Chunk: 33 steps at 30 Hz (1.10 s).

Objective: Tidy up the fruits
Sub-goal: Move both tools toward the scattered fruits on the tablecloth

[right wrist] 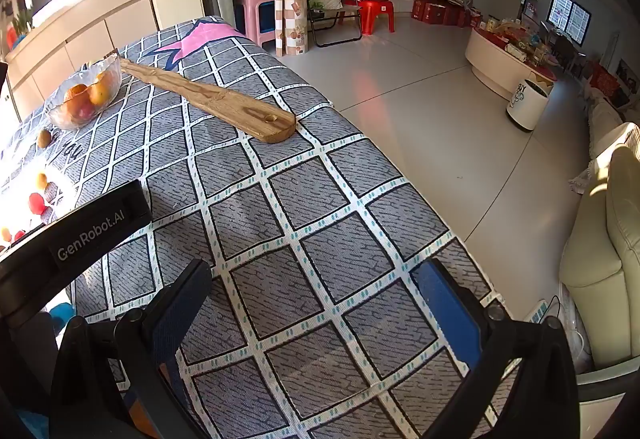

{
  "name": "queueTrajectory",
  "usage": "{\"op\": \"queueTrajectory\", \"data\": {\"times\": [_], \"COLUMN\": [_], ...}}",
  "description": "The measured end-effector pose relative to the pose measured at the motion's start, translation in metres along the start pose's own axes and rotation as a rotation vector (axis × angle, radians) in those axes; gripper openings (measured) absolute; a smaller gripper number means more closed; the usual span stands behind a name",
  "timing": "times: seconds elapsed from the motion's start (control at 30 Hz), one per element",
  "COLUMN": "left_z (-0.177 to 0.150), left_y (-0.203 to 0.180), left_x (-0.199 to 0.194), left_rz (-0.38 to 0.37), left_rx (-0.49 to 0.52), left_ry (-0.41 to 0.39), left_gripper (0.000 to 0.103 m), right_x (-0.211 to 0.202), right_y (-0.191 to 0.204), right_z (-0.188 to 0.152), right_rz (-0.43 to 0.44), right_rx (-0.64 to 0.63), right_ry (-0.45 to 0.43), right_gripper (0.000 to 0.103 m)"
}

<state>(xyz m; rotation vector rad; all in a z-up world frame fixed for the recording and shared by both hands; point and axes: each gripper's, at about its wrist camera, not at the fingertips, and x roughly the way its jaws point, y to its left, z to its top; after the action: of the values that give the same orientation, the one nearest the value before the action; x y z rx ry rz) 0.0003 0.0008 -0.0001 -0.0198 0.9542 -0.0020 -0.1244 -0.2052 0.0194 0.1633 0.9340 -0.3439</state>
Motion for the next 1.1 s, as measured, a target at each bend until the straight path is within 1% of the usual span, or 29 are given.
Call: {"op": "queueTrajectory", "data": {"times": [0.1, 0.2, 0.23, 0.27, 0.33, 0.4, 0.5, 0.57, 0.6, 0.63, 0.7, 0.8, 0.87, 0.93, 1.0, 1.1], "left_z": [0.001, 0.003, 0.004, 0.003, 0.006, 0.008, 0.007, 0.003, 0.004, 0.0, -0.011, -0.031, -0.048, -0.065, -0.088, -0.106], "left_y": [0.002, 0.004, 0.005, 0.0, 0.004, 0.011, 0.036, 0.058, 0.067, 0.078, 0.1, 0.128, 0.148, 0.167, 0.185, 0.206], "left_x": [0.0, -0.003, -0.009, -0.022, -0.047, -0.071, -0.104, -0.122, -0.125, -0.132, -0.142, -0.148, -0.15, -0.15, -0.158, -0.157], "left_rz": [-0.004, -0.032, -0.042, -0.04, -0.047, -0.07, -0.135, -0.16, -0.167, -0.164, -0.128, -0.072, -0.042, -0.013, -0.017, -0.051], "left_rx": [0.005, 0.054, 0.071, 0.089, 0.112, 0.117, 0.093, 0.065, 0.062, 0.061, 0.067, 0.088, 0.09, 0.071, 0.033, -0.025], "left_ry": [0.002, 0.037, 0.037, 0.009, -0.062, -0.115, -0.149, -0.15, -0.149, -0.154, -0.163, -0.134, -0.123, -0.116, -0.108, -0.077], "left_gripper": [0.102, 0.102, 0.102, 0.102, 0.102, 0.102, 0.102, 0.102, 0.102, 0.102, 0.102, 0.102, 0.102, 0.102, 0.102, 0.102], "right_x": [0.0, 0.0, 0.0, -0.001, -0.005, -0.01, -0.026, -0.038, -0.041, -0.048, -0.06, -0.077, -0.087, -0.093, -0.101, -0.113], "right_y": [0.0, 0.0, 0.0, -0.001, -0.001, 0.0, 0.008, 0.015, 0.017, 0.021, 0.027, 0.04, 0.048, 0.055, 0.06, 0.066], "right_z": [0.0, 0.0, 0.0, -0.001, -0.003, -0.006, -0.011, -0.017, -0.019, -0.023, -0.031, -0.044, -0.054, -0.063, -0.074, -0.088], "right_rz": [0.0, 0.0, 0.005, 0.012, 0.032, 0.044, 0.055, 0.067, 0.077, 0.09, 0.123, 0.199, 0.216, 0.243, 0.291, 0.323], "right_rx": [0.0, -0.001, -0.006, -0.012, -0.024, -0.041, -0.081, -0.113, -0.133, -0.156, -0.187, -0.22, -0.234, -0.242, -0.251, -0.268], "right_ry": [0.001, 0.001, 0.01, 0.021, 0.031, 0.029, 0.017, 0.028, 0.031, 0.032, 0.028, 0.038, 0.043, 0.071, 0.095, 0.09], "right_gripper": [0.103, 0.103, 0.103, 0.103, 0.103, 0.103, 0.103, 0.103, 0.103, 0.103, 0.103, 0.103, 0.103, 0.103, 0.103, 0.103]}}
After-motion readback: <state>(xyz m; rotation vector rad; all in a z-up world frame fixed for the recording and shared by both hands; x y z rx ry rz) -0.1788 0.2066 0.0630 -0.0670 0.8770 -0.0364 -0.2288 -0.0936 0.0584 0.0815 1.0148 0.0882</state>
